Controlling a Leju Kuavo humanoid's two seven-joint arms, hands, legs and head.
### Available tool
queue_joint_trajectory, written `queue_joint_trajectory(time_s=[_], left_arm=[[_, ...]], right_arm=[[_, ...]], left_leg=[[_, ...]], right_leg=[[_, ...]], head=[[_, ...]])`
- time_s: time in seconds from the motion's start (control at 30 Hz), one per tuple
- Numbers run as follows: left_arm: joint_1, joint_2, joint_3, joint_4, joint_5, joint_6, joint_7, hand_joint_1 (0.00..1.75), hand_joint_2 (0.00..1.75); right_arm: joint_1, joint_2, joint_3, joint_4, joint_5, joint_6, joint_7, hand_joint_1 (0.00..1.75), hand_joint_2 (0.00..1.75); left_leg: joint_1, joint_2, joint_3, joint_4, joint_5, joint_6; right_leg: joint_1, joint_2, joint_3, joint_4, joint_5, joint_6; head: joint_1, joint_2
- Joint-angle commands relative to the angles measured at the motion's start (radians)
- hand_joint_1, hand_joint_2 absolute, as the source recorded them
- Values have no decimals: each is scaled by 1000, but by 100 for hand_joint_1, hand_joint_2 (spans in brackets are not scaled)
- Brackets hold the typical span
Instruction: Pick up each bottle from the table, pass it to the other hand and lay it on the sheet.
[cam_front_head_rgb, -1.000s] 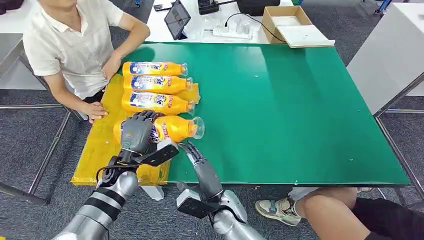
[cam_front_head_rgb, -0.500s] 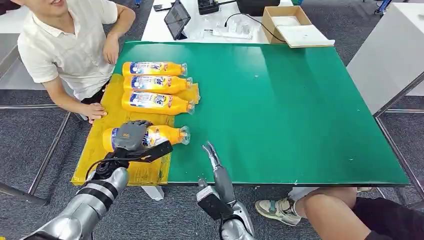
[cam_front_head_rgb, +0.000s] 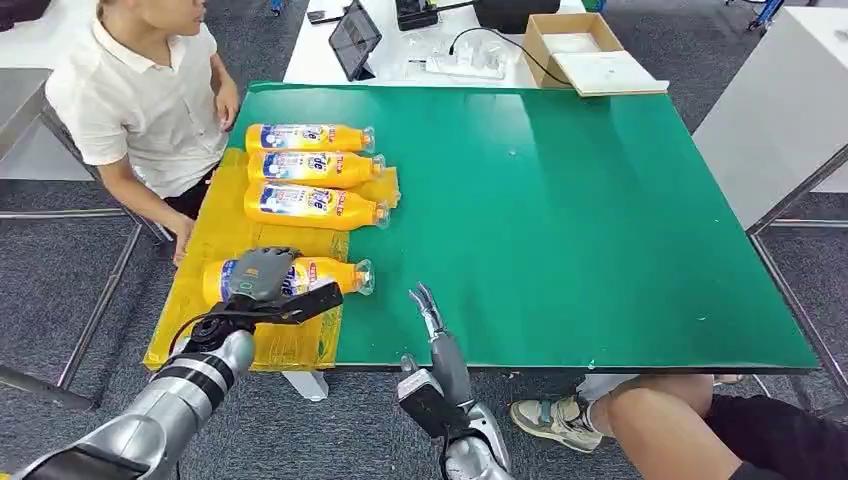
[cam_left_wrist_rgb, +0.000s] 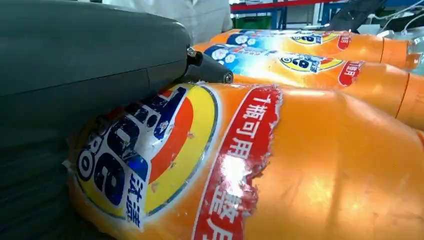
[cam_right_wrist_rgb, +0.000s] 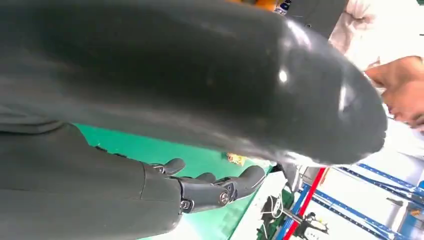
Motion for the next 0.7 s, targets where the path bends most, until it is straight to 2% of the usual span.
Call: queue_joint_trajectory(time_s=[0.03, 0.1, 0.17, 0.2, 0.3, 0.4, 0.47, 0.53, 0.7], left_arm=[[-11, 2, 9, 142, 76, -154, -51, 0, 175], [-6, -1, 25, 139, 111, -179, -76, 0, 175], [8, -6, 60, 117, 195, -244, -148, 0, 175], [32, -6, 76, 74, 274, -310, -224, 0, 175], [84, 17, -13, -38, 295, -353, -307, 0, 175], [87, 12, -18, -42, 293, -352, -306, 0, 175], [119, 30, -64, -125, 362, -413, -360, 0, 175], [156, 42, -109, -227, 427, -405, -394, 0, 175], [248, 11, -64, -452, 639, -388, -377, 0, 175]], right_arm=[[-5, -10, -24, 50, -13, 1, -15, 0, 0], [-7, -10, -27, 58, -17, -2, -21, 0, 0], [-8, -12, -28, 64, -24, -1, -29, 0, 0], [-11, -15, -27, 70, -31, 1, -38, 0, 0], [-17, -20, -26, 81, -39, 3, -50, 0, 0], [-18, -22, -27, 82, -40, 4, -50, 0, 0], [-23, -21, -26, 95, -45, 12, -54, 0, 0], [-30, -20, -24, 114, -50, 14, -63, 0, 0], [-18, -24, -22, 105, -52, 3, -59, 0, 0]], left_leg=[[0, 2, 5, -2, -1, -2], [0, 3, 7, -2, -1, -1], [0, 3, 8, -2, -1, -2], [0, 4, 10, -3, -1, -2], [0, 3, 9, -3, -1, -1], [0, -2, 11, -2, -1, -1], [0, -1, 11, -2, -1, -2], [0, 0, 11, -2, -1, -1], [0, 0, 10, -1, -2, -2]], right_leg=[[1, 1, 5, -1, -1, -2], [0, 2, 6, -2, 0, -2], [0, 2, 8, -2, -1, -2], [1, 2, 9, -3, -1, -3], [0, 2, 9, -2, -1, -2], [0, -1, 11, -2, -2, -2], [0, 0, 11, -2, -1, -3], [0, 0, 11, -2, -1, -2], [0, -1, 10, -1, -2, -3]], head=[[0, 0], [0, 0], [0, 0], [0, 0], [0, 0], [0, 0], [1, 0], [0, 0], [0, 0]])
